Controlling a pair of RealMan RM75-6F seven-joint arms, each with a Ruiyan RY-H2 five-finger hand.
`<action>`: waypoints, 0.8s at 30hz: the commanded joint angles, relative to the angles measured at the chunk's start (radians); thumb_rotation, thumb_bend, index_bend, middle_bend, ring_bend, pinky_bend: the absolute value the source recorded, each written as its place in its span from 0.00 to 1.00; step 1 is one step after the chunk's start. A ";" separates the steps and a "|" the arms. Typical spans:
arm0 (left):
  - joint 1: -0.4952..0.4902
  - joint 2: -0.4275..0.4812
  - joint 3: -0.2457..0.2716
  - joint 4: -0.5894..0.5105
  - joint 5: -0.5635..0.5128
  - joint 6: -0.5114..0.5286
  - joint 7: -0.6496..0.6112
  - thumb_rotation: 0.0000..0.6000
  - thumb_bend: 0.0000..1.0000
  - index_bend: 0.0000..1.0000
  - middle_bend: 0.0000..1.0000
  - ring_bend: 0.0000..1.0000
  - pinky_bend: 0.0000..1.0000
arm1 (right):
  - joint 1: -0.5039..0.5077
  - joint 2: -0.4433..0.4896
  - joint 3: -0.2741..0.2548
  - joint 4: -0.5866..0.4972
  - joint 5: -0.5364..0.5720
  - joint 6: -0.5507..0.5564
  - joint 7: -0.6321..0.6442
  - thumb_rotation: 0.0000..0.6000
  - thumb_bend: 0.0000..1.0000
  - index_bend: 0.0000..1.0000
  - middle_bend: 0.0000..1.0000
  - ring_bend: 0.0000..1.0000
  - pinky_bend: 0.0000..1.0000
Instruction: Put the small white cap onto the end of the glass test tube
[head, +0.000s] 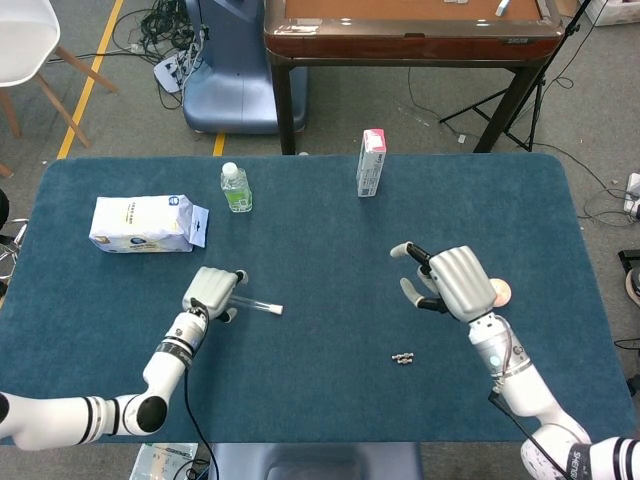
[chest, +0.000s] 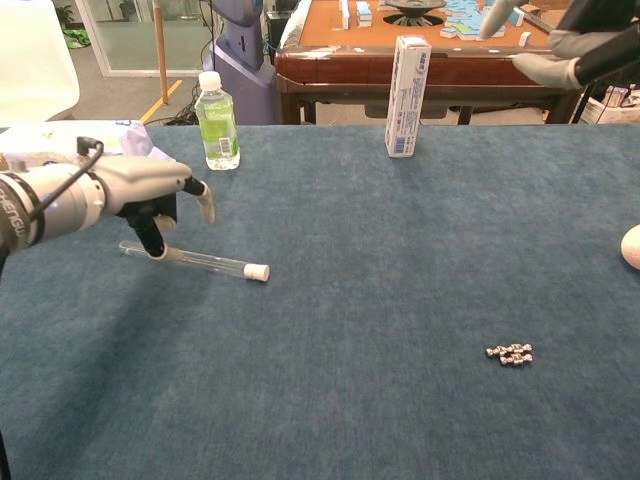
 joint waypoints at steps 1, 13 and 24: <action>0.072 0.092 0.005 -0.061 0.126 0.086 -0.086 1.00 0.27 0.30 0.84 0.78 0.99 | -0.017 0.058 -0.024 0.013 0.060 -0.044 -0.059 1.00 0.41 0.34 0.87 0.97 1.00; 0.347 0.264 0.071 -0.060 0.450 0.364 -0.417 1.00 0.27 0.30 0.43 0.42 0.60 | -0.130 0.122 -0.095 0.141 0.057 0.001 -0.018 1.00 0.41 0.34 0.55 0.53 0.74; 0.568 0.325 0.140 -0.082 0.573 0.566 -0.476 1.00 0.27 0.30 0.38 0.37 0.51 | -0.300 0.111 -0.141 0.197 -0.003 0.203 0.023 1.00 0.41 0.34 0.55 0.53 0.74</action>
